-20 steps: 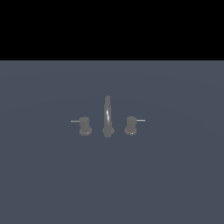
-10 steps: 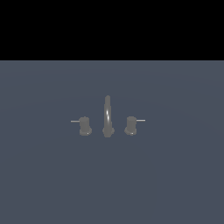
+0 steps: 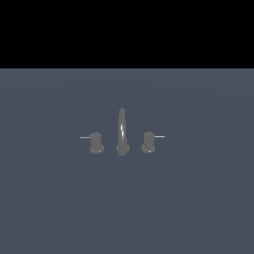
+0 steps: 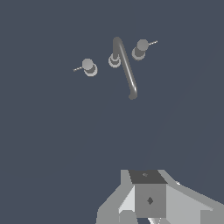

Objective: Turn on the faucet by rotating a designated handle.

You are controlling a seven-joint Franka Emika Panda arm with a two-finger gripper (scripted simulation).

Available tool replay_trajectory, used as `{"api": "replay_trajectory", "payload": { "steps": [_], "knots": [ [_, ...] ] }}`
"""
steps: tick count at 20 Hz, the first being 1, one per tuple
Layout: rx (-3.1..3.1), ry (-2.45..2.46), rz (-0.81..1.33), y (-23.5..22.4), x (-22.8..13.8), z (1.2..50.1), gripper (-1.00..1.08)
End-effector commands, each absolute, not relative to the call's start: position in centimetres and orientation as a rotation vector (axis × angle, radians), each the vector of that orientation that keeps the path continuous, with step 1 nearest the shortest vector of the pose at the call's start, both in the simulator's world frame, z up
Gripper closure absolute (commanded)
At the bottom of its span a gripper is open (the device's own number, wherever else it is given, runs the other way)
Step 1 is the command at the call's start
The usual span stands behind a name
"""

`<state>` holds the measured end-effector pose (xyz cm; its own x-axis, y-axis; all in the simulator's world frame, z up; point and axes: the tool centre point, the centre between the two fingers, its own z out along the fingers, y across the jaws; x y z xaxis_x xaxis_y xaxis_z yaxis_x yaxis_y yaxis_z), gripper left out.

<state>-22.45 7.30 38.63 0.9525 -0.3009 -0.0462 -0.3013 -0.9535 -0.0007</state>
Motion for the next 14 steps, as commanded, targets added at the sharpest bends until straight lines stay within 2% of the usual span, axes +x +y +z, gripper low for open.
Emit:
{"api": "replay_trajectory", "payload": {
  "steps": [1, 14],
  "knots": [
    [-3.082, 0.563, 0.069, 8.3, -21.8, 37.2, 1.08],
    [-2.973, 0.981, 0.057, 12.5, -17.5, 29.9, 1.08]
  ]
}}
